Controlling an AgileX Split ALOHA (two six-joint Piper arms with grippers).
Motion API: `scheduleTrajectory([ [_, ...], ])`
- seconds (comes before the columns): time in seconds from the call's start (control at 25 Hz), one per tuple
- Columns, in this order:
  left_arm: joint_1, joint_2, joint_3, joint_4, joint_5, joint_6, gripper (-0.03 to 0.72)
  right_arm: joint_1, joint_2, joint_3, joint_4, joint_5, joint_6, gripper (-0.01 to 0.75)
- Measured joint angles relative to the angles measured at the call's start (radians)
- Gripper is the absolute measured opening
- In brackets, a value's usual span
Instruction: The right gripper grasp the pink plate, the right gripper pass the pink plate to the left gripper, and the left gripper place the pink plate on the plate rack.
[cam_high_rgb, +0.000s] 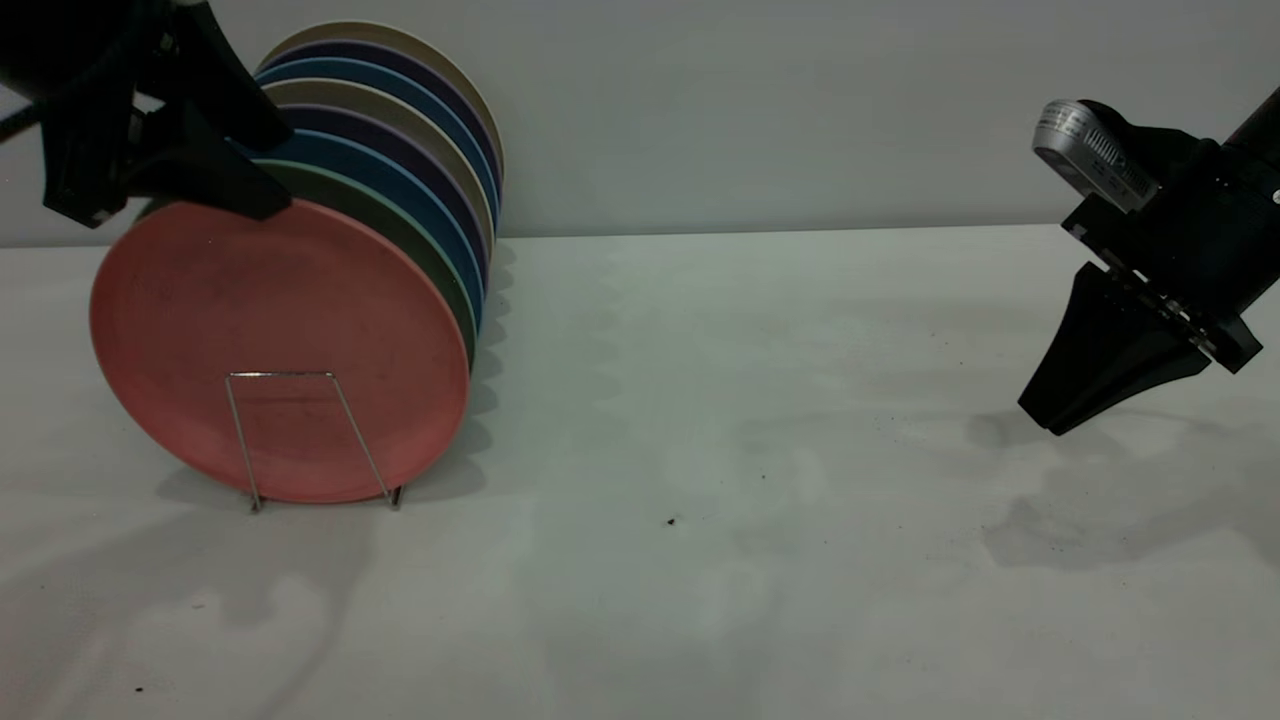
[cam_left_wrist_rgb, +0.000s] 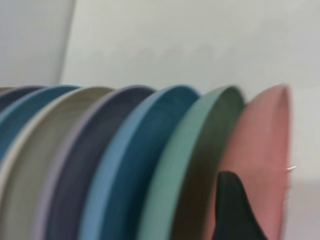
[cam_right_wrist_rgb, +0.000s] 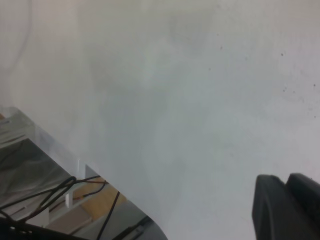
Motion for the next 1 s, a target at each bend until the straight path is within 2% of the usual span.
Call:
scheduleTrajectory([
  [0.16,0.000,-0.020,0.000,0.002,0.047,-0.237,0.451,0.000,0.000,0.000,-0.005,-0.016,0.000,0.033],
  [0.36,0.004,-0.091,0.000,0.007,0.046,-0.818,0.451,0.000,-0.002,0.000,-0.052,-0.070,0.021,0.033],
  [0.48,0.034,-0.138,0.000,0.063,0.080,-1.143,0.451,0.010,-0.022,0.000,-0.201,-0.134,0.121,0.033],
  [0.6,0.081,-0.187,0.000,0.169,0.152,-1.360,0.451,0.044,-0.080,0.000,-0.447,-0.191,0.324,0.033],
  [0.76,0.145,-0.276,0.000,0.319,0.260,-1.523,0.449,0.129,-0.168,0.000,-0.704,-0.168,0.538,0.035],
  [1.0,0.154,-0.447,0.000,0.497,0.350,-1.640,0.449,0.227,-0.287,0.000,-0.747,0.001,0.599,0.072],
])
